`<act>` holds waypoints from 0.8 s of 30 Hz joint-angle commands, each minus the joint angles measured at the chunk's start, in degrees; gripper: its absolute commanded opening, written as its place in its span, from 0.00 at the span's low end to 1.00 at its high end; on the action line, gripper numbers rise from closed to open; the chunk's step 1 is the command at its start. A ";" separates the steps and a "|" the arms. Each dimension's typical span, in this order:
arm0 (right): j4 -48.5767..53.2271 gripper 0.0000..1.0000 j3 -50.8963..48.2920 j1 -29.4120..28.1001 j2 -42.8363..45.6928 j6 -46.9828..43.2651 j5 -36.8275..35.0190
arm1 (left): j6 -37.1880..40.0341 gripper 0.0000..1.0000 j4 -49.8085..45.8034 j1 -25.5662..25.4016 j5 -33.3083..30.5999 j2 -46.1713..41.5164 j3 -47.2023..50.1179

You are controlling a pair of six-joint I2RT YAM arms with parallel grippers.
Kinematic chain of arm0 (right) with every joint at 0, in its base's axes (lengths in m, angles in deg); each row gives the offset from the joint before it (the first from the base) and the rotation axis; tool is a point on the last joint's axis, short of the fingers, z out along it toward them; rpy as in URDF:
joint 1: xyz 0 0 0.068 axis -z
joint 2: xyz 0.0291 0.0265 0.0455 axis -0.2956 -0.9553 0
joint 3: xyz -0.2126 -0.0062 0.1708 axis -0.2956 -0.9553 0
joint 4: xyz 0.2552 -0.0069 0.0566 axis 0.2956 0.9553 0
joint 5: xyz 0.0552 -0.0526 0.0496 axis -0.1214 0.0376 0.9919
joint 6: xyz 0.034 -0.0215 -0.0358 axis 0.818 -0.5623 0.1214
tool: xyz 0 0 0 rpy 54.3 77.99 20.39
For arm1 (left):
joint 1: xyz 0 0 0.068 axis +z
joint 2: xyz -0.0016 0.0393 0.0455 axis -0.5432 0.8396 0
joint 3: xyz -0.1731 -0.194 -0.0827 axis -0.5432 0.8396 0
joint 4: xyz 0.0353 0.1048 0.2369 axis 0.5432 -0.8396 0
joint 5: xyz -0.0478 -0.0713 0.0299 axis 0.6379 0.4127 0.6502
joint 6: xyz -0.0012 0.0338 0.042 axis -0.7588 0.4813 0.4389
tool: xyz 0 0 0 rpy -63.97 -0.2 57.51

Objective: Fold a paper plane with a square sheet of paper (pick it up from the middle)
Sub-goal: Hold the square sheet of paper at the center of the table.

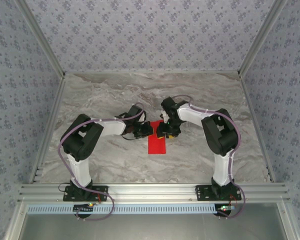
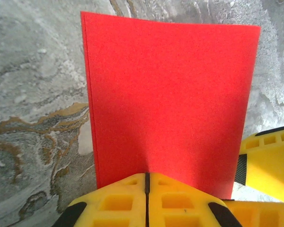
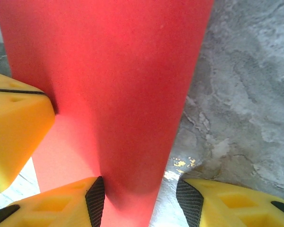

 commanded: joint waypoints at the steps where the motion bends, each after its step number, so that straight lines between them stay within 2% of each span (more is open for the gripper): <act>1: -3.97 0.56 -6.77 0.19 0.72 3.83 -2.93 | 1.99 0.06 -7.79 -0.27 -3.45 3.90 0.51; 5: -8.45 0.60 -10.87 1.50 11.60 7.86 -3.26 | 1.93 0.05 -9.07 -0.19 -4.12 4.84 0.65; 8: -10.34 0.59 -13.27 1.45 17.64 9.69 -4.94 | 1.58 0.05 -9.00 -0.26 -4.32 4.80 1.12; 13: -14.52 0.43 -14.66 0.19 20.16 10.61 -1.73 | 1.26 0.02 -10.19 -0.23 -5.49 5.30 0.57; 20: -18.62 0.10 -11.94 -1.13 14.58 12.65 -0.09 | 0.54 0.00 -12.57 -0.28 -6.48 6.03 -0.30; 24: -18.63 0.01 -10.63 -0.80 11.89 13.59 -0.60 | 1.00 0.00 -15.30 -0.28 -7.40 6.47 -1.63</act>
